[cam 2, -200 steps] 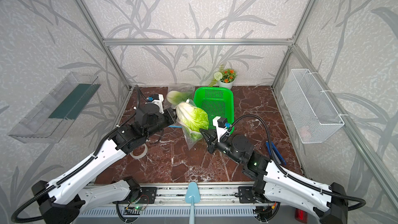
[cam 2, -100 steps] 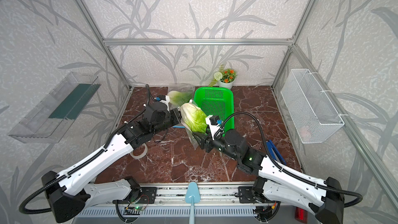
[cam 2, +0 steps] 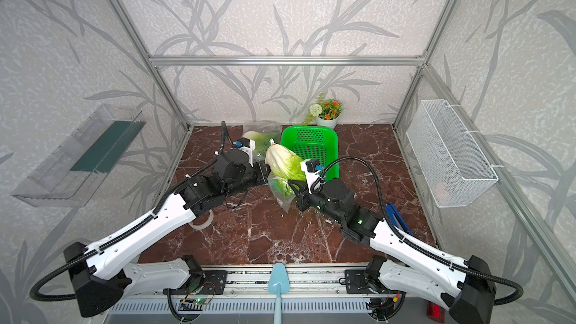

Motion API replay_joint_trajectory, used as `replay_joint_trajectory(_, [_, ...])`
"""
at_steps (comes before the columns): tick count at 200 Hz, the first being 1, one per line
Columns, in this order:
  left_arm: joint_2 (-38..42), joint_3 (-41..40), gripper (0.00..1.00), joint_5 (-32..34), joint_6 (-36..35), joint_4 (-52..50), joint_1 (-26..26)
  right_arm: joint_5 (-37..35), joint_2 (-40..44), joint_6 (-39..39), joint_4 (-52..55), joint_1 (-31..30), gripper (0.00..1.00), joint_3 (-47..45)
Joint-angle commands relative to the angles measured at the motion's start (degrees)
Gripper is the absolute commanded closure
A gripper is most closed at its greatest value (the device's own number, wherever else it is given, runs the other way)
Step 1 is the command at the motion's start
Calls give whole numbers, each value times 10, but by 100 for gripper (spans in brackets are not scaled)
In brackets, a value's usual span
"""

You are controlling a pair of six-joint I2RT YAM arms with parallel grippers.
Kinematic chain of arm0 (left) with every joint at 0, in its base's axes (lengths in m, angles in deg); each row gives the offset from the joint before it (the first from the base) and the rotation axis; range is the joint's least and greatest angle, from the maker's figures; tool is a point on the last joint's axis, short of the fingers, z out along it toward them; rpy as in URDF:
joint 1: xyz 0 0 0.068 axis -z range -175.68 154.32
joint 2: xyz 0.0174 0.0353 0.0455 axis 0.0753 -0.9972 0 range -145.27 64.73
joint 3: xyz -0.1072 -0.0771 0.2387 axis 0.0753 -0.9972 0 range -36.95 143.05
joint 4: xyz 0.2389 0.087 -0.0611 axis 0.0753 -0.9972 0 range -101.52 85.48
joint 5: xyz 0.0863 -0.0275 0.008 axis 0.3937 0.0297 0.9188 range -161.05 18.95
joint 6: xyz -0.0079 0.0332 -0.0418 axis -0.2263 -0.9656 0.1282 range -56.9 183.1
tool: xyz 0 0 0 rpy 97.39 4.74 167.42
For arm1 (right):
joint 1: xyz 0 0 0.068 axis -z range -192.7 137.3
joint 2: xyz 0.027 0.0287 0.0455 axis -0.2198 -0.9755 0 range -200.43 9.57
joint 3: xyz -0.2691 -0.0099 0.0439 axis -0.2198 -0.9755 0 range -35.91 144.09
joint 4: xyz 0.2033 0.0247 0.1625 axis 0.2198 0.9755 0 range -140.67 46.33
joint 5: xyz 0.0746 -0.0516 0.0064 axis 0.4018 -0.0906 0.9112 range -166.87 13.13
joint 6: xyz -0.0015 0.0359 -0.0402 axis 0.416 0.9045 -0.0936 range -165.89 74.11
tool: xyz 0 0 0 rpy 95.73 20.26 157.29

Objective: Open the zip-top bag and take out the chinese cabbages
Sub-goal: Pick up the Chinese cabbage from the zipper food storage bag.

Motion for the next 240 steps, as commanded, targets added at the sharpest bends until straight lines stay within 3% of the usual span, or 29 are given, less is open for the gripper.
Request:
replay_joint_trajectory(1, [12,22,100,54,-10,-64,9,6,33,4,-92,1,100,-3])
replay_joint_trajectory(25, [31,22,100,105,-27,-91,6,3,73,6,-127,1,100,-31])
replay_joint_trajectory(63, [49,5,100,91,-37,-77,6,11,83,17,-116,2,96,-31])
replay_joint_trajectory(78, [46,4,100,76,-37,-76,5,20,76,27,-128,5,84,-34])
replay_joint_trajectory(92, [43,5,100,58,-39,-74,5,26,70,38,-140,8,82,-35])
replay_joint_trajectory(104, [40,6,100,41,-42,-75,5,37,66,50,-158,13,73,-39])
replay_joint_trajectory(127, [36,6,100,26,-46,-75,5,63,57,82,-184,31,71,-43])
replay_joint_trajectory(152, [36,4,100,17,-53,-73,5,109,40,127,-202,58,63,-42])
replay_joint_trajectory(175, [36,4,100,5,-65,-63,6,142,15,138,-187,63,52,-28])
replay_joint_trajectory(199, [34,6,100,1,-71,-54,6,173,-12,140,-150,63,47,-3])
replay_joint_trajectory(225, [30,9,100,-11,-78,-50,6,187,-25,134,-117,63,50,11])
replay_joint_trajectory(231, [29,10,100,-15,-81,-49,7,187,-26,128,-98,63,59,18])
replay_joint_trajectory(240, [28,11,100,-20,-85,-48,7,185,-28,119,-72,63,82,28])
